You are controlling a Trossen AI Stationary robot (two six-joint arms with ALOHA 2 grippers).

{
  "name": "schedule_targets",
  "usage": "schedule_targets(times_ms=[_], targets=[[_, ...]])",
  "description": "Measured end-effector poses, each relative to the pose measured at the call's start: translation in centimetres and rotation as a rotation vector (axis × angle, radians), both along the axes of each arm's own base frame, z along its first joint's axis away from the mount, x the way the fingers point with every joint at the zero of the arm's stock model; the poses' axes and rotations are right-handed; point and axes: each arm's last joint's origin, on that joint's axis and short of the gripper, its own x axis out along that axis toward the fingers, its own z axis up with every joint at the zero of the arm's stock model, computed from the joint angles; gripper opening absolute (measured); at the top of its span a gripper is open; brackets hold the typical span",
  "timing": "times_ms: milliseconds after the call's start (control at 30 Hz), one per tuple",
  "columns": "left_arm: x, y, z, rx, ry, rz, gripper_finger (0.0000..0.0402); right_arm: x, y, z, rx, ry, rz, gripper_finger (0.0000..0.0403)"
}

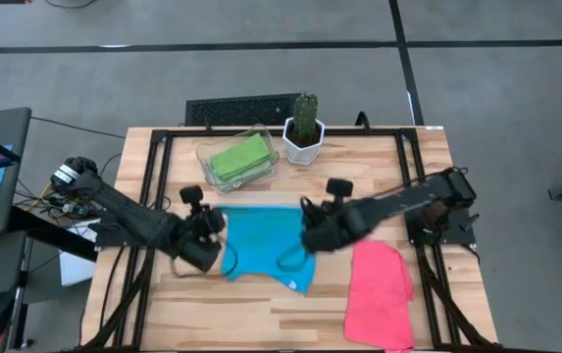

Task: Fold microfiber towels
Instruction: Fold the blue microfiber towel

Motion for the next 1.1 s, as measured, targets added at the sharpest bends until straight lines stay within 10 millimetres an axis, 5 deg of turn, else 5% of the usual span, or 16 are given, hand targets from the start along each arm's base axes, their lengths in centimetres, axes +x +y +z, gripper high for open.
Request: schedule_targets(times_ms=[167,433,633,833,967,1100], targets=[[-0.4,-3.3,5.1,-0.162,-0.127,-0.110,0.0000,-2.1,4.3,3.9,0.097,-0.103,0.076,0.0007],[-2.8,-8.7,13.0,-0.651,-0.321,-0.347,0.0000,-7.2,12.6,8.5,0.326,-0.282,0.308,0.0007],[-4.6,-12.3,17.0,-0.723,-0.508,-0.656,0.0000,-10.8,17.8,11.3,0.404,-0.473,0.587,0.0008],[-5.0,-11.6,18.6,-0.625,-0.585,-0.630,0.0000,-12.0,17.3,13.2,0.255,-0.550,0.611,0.0007],[-4.1,-9.5,15.9,-0.579,-0.487,-0.397,0.0000,-10.3,14.6,11.7,0.217,-0.437,0.442,0.0007],[-3.4,-7.4,12.3,-0.457,-0.393,-0.190,0.0000,-6.8,11.4,8.0,0.154,-0.284,0.276,0.0007]])
